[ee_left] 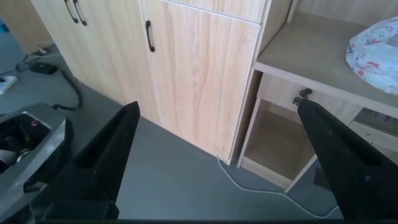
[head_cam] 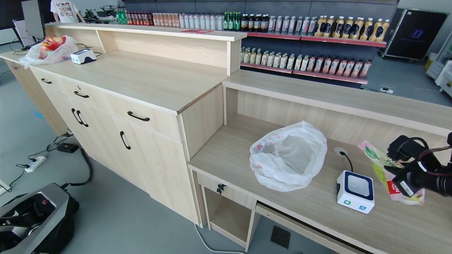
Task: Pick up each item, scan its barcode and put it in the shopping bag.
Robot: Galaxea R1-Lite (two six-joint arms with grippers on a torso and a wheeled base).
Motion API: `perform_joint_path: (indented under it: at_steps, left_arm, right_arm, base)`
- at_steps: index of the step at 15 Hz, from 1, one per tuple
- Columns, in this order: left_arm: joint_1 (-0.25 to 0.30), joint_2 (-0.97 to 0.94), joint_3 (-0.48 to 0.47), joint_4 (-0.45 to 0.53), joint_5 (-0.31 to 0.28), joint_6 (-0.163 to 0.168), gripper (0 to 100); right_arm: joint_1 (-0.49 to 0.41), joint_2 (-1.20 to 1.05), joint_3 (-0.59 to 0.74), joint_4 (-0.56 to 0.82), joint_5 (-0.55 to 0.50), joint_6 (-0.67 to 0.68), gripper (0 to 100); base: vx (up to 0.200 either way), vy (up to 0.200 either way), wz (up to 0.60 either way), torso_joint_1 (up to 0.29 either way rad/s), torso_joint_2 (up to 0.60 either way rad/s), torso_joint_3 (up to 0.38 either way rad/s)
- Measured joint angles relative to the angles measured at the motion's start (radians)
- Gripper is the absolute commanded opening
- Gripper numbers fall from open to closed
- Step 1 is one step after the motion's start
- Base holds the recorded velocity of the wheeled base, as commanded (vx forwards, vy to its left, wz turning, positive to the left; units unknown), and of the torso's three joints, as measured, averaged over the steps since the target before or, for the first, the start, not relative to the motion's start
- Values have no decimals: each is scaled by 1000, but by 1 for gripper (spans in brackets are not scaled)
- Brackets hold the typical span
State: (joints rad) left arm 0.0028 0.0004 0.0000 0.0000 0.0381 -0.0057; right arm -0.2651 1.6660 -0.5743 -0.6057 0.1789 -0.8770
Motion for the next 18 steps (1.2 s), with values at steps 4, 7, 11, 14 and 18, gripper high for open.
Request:
perform_joint_path:
  at_steps: [4, 7, 11, 14, 18]
  left_arm:
    - [0, 0, 0, 0, 0, 0, 100]
    - [0, 0, 0, 0, 0, 0, 100]
    - [0, 0, 0, 0, 0, 0, 100]
    - [-1, 0, 0, 0, 0, 0, 100]
    - [0, 0, 0, 0, 0, 0, 100]
  right_arm:
    - [5, 50, 2, -54, 0, -1, 0]
    - [24, 82, 22, -101, 21, 3, 0]
    - [85, 154, 37, -234, 27, 4, 0]
    - [101, 213, 10, -265, 27, 5, 0]
    - [104, 262, -1, -277, 28, 7, 0]
  base:
    - [0, 0, 0, 0, 0, 0]
    - [0, 0, 0, 0, 0, 0]
    - [0, 0, 0, 0, 0, 0]
    - [0, 0, 0, 0, 0, 0]
    - [0, 0, 0, 0, 0, 0]
